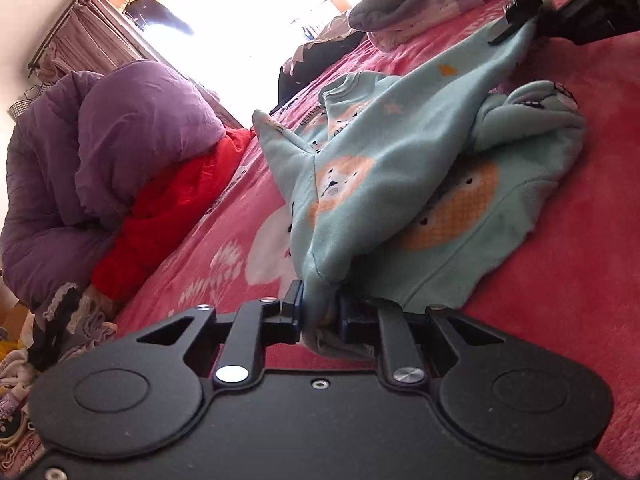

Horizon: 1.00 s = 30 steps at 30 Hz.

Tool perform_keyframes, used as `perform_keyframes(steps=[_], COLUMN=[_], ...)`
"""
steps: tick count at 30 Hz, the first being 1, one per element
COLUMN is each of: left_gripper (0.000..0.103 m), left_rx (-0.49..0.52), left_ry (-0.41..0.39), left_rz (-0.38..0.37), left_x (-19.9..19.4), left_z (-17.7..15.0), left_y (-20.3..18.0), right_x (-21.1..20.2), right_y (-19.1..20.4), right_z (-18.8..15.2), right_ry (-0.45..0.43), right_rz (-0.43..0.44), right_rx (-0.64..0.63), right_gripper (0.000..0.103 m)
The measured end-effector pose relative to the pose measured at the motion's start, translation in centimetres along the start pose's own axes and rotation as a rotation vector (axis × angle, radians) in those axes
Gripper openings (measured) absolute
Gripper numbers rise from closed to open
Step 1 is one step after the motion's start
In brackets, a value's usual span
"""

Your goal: Fold clothes

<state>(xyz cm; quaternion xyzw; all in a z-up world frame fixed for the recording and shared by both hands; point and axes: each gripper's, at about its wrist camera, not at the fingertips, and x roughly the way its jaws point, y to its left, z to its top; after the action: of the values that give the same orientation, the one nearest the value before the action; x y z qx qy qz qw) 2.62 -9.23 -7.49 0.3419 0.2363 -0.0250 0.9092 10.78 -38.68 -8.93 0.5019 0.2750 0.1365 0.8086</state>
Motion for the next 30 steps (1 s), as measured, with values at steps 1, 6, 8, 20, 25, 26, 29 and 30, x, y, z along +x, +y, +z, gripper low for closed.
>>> perform_keyframes(steps=[1,6,8,20,25,26,29,30], left_gripper=[0.020,0.045,0.044,0.025,0.023,0.023,0.023,0.023], left_rx=[-0.011,-0.240,-0.357,-0.517,-0.480,-0.478,-0.450,-0.436], left_ry=[0.005,0.014,-0.023,-0.071,-0.045,-0.045,-0.059,-0.062], left_rz=[-0.020,-0.258,-0.283,-0.348,-0.381,-0.392,-0.424,-0.437], left_x=[-0.2,-3.4,-4.2,10.0,16.5,17.5,19.7,20.5], left_z=[0.1,1.4,2.0,7.6,9.3,9.6,10.7,10.9], left_y=[0.6,7.2,10.5,16.5,16.0,15.9,15.2,14.9], right_x=[0.2,-1.2,-2.9,1.7,6.2,6.9,7.8,7.9], right_y=[0.1,2.0,3.4,15.5,17.2,17.0,15.9,15.6], right_z=[-0.1,-0.6,-1.4,-13.7,-17.3,-17.7,-16.7,-16.1], right_ry=[0.012,0.008,-0.022,-0.031,0.138,0.175,0.274,0.293], right_rz=[-0.017,-0.055,-0.161,0.006,0.052,0.039,-0.005,-0.020], right_rx=[-0.012,-0.098,-0.181,-1.110,-1.199,-1.207,-1.118,-1.091], right_gripper=[0.011,0.047,0.049,0.035,0.033,0.033,0.033,0.033])
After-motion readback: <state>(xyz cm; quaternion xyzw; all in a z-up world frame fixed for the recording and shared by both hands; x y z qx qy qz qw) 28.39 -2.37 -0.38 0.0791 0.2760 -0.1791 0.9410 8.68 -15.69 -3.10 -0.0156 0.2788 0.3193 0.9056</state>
